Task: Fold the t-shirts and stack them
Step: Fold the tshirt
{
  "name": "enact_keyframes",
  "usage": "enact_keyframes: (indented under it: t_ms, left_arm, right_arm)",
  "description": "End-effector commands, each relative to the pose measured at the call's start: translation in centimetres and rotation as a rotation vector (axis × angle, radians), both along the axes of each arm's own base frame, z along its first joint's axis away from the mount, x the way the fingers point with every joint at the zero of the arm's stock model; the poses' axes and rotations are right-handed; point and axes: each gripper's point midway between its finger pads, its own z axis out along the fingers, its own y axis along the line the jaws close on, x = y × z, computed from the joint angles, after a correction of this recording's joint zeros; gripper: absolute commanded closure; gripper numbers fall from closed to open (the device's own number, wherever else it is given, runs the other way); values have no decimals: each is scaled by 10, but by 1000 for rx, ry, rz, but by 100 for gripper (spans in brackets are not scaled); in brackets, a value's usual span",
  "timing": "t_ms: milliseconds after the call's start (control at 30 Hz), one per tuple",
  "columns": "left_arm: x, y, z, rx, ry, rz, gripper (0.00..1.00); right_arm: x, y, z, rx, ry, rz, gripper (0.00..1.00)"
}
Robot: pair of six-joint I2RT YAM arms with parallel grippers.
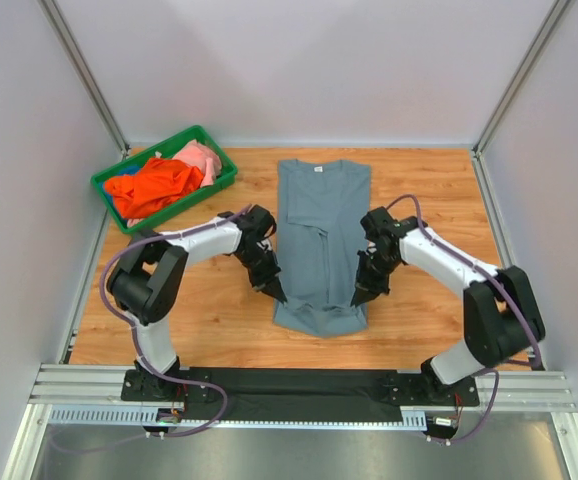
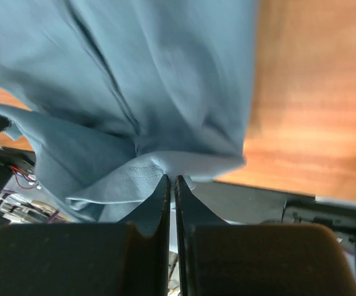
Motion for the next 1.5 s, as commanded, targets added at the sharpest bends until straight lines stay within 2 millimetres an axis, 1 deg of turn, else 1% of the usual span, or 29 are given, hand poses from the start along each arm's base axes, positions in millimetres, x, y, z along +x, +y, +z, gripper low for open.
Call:
enact_keyframes:
  t_ms: [0,33,67,100,133,167,200,233,267,300,333,367,400,433,467,500,533,567,600,633,700,733,867,967,1033,1133,1233,1367,1467]
  left_arm:
    - [41,7,9,11,-23,9,100]
    - [50,7,10,15,-27,20,100]
    - [74,5,21,0,-67,42,100]
    - [82,7,15,15,-45,46,100]
    - [93,6,17,11,-54,54,100]
    - [116,4,28,-7,-96,75,100]
    - [125,5,22,0,-84,85,100]
    - [136,8,23,0,-88,103,100]
    - [153,5,26,-6,-108,115,100]
    - [160,5,28,-11,-108,123,100]
    - [168,4,29,-12,-110,135,100]
    - [187,4,38,-30,-148,155,100]
    - [194,5,31,-25,-134,165,100]
    - [204,8,31,-28,-137,185,100]
    - [217,6,37,-49,-159,204,100]
    - [226,5,31,-64,-158,215,100]
    - [234,3,31,-81,-172,226,100]
    - [245,4,32,-98,-183,260,100]
    - [258,0,31,-130,-214,275,100]
    - [266,-1,32,-148,-226,295,100]
    - [283,-4,29,-186,-240,343,100]
    - [290,-2,30,-197,-246,359,100]
    - [311,-5,24,-237,-268,395,100]
    - [322,-6,27,-261,-294,418,100]
    - [328,-6,28,-262,-307,432,100]
    - [330,-7,20,-269,-287,443,100]
    - [333,-9,19,-290,-294,443,100]
    - [340,-7,29,-288,-335,460,100]
    - [347,-9,36,-308,-354,479,100]
  right_arm:
    - [46,4,-1,-18,-66,69,100]
    - [56,6,1,-14,-74,73,100]
    - [77,8,10,0,-118,83,100]
    - [85,8,5,-10,-96,87,100]
    - [95,9,7,-7,-105,96,100]
    - [117,13,20,7,-162,116,100]
    - [126,9,12,-5,-142,111,100]
    - [131,5,12,-17,-126,112,100]
    - [151,1,23,-11,-163,102,100]
    - [157,-4,15,-18,-137,95,100]
    - [164,-7,18,-14,-135,89,100]
    - [172,-10,19,-9,-144,83,100]
    - [189,-15,23,6,-167,73,100]
    - [198,-17,24,14,-175,66,100]
    - [205,-20,24,21,-180,61,100]
    - [214,-27,17,24,-166,48,100]
    - [228,-28,23,40,-195,48,100]
    - [236,-32,23,46,-200,39,100]
    - [242,-33,14,48,-187,39,100]
    - [253,-34,20,61,-217,44,100]
    - [262,-37,12,66,-209,35,100]
    - [271,-35,17,87,-234,29,100]
    - [295,-32,17,117,-298,16,100]
    - [311,-25,22,154,-362,16,100]
    - [321,-28,22,138,-396,3,100]
    - [330,-30,18,121,-412,-18,100]
    - [335,-32,14,116,-419,-19,99]
    - [341,-42,12,102,-428,-46,99]
    - [349,-48,16,113,-455,-70,99]
